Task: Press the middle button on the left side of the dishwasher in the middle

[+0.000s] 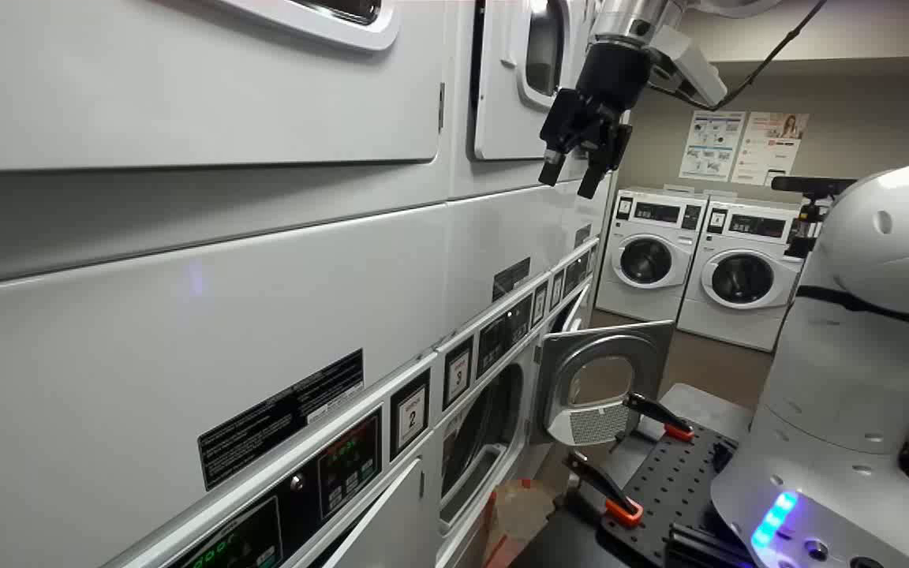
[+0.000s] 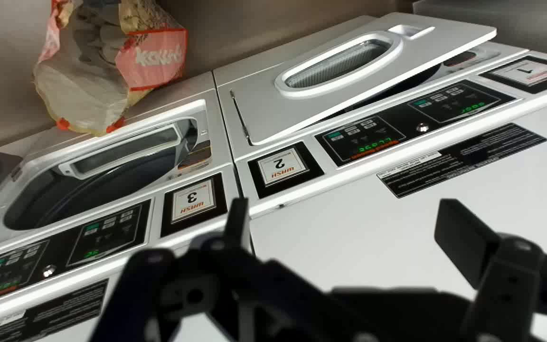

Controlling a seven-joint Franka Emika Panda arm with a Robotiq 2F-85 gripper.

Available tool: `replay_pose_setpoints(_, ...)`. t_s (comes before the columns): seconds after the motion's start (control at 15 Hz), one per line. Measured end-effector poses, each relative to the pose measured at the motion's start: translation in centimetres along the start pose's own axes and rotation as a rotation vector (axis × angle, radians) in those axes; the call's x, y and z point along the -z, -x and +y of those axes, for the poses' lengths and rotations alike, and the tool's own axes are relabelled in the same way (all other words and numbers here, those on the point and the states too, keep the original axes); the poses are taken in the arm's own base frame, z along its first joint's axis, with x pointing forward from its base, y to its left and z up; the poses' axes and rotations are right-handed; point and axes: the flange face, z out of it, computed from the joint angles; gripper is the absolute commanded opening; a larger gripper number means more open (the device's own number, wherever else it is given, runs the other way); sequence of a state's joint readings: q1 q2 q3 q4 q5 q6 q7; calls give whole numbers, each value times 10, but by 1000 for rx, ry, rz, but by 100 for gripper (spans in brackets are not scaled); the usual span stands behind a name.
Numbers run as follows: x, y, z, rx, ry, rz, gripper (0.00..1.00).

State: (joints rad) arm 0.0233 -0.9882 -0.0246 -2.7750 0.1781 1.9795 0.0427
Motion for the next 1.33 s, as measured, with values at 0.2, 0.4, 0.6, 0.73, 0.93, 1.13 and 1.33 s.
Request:
replay_pose_setpoints(0.2, 0, 0, 0, 0, 0, 0, 100)
replay_pose_setpoints(0.4, 0, 0, 0, 0, 0, 0, 100)
replay_pose_setpoints(0.6, 0, 0, 0, 0, 1, 1, 100)
replay_pose_setpoints(0.73, 0, -3, 4, -2, 14, 13, 100)
replay_pose_setpoints(0.93, 1, -18, 37, -19, 33, 73, 100)
replay_pose_setpoints(1.13, -2, -33, 94, -27, 59, 140, 100)
replay_pose_setpoints(1.33, -16, -44, 151, -18, 92, 192, 100)
